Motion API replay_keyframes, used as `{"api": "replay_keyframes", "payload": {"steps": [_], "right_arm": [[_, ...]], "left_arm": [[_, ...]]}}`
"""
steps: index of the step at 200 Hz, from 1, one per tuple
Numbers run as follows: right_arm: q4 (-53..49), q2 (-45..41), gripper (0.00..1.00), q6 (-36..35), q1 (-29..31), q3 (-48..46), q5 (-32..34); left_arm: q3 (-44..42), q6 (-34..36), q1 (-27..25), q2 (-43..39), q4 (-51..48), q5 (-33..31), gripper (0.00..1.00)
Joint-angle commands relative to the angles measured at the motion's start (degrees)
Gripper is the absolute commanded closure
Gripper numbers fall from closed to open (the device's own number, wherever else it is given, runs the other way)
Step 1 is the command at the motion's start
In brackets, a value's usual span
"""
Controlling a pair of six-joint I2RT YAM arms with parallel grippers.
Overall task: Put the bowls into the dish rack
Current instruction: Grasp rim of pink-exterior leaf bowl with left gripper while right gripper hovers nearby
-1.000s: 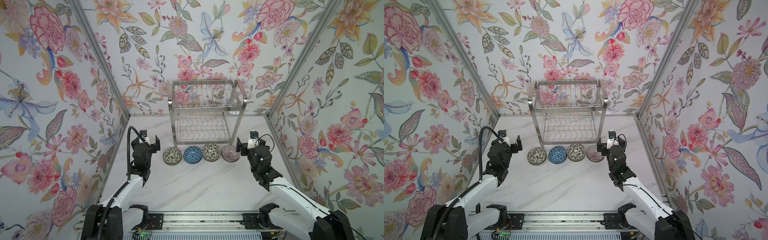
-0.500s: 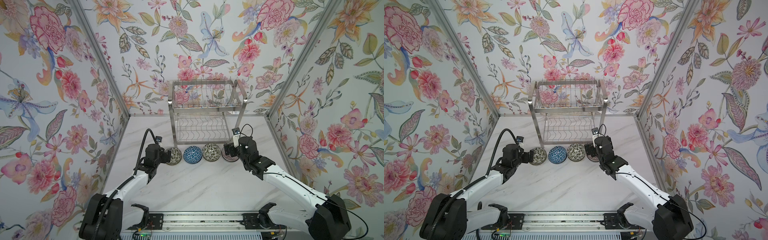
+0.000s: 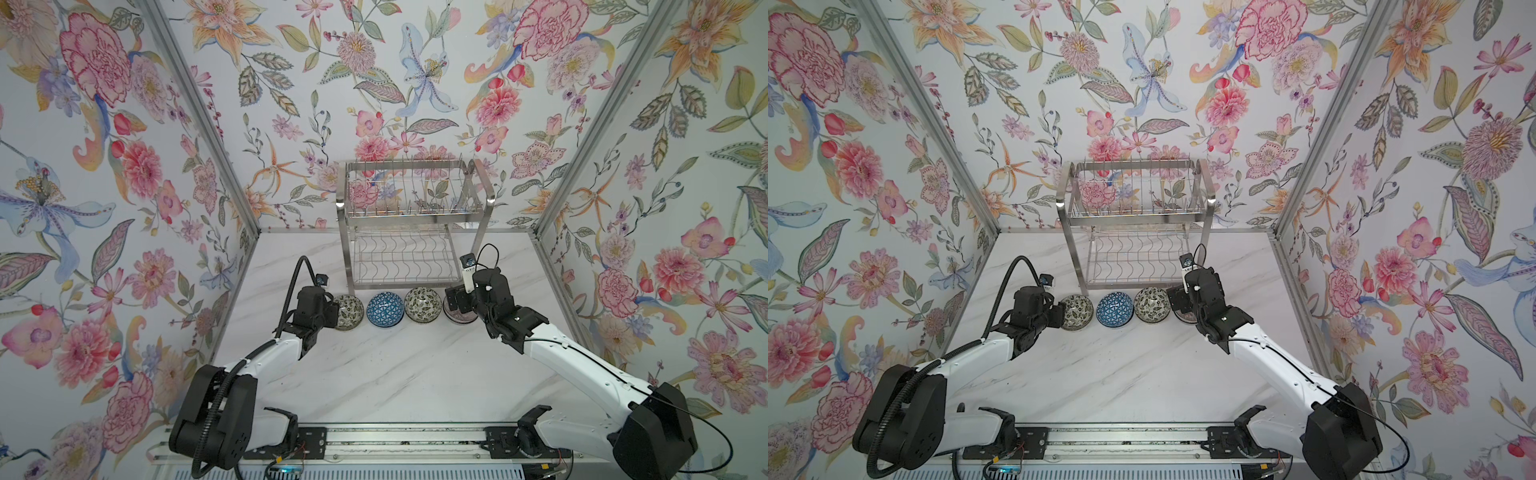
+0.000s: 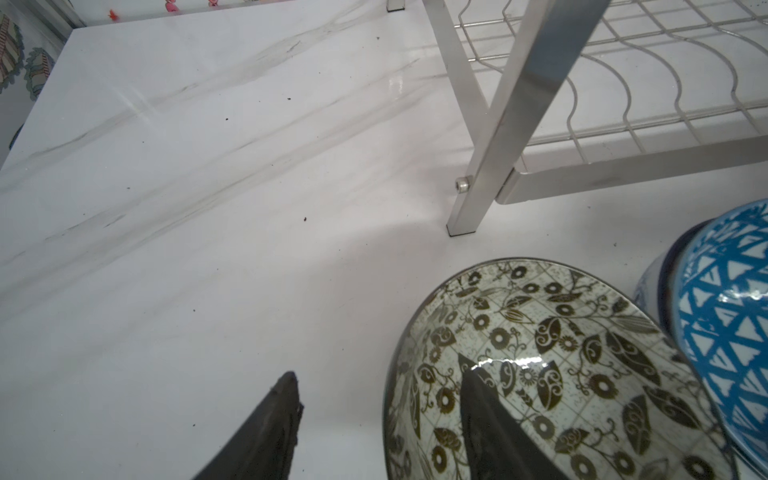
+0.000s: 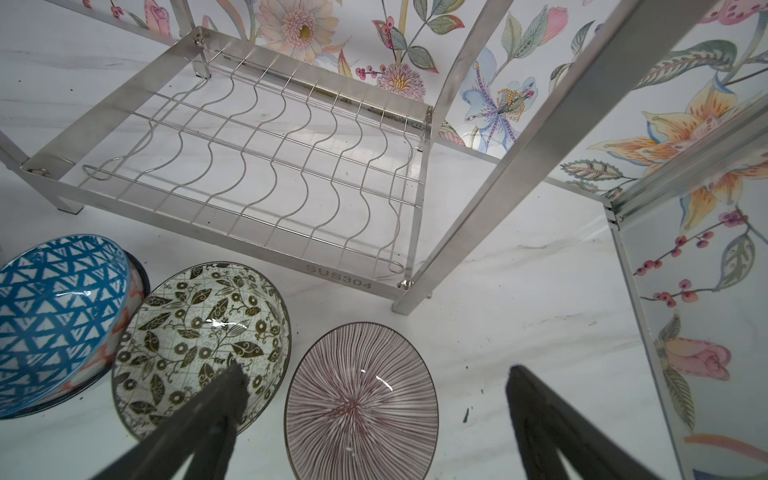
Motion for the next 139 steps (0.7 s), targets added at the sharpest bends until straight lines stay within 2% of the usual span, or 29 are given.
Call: {"api": "replay_keyframes", "payload": {"steps": [1, 36, 89, 139], "right_arm": [[-6.52, 0.71, 0.01, 1.18, -0.64, 5.06, -1.24], [-10.18, 0.83, 0.01, 3.04, -2.27, 7.68, -4.38], [-10.23, 1.6, 0.01, 4.18, -3.73, 7.58, -6.85], [-10.23, 1.19, 0.01, 4.17, -3.92, 7.07, -6.83]], "left_arm": [[2.38, -0.23, -0.16, 1.66, -0.88, 0.67, 0.45], [3.81, 0.39, -0.18, 3.77, -1.91, -0.19, 0.5], [4.56, 1.01, -0.04, 6.11, -2.49, -0.29, 0.58], [5.0, 1.06, 0.02, 6.3, -3.3, -0.15, 0.77]]}}
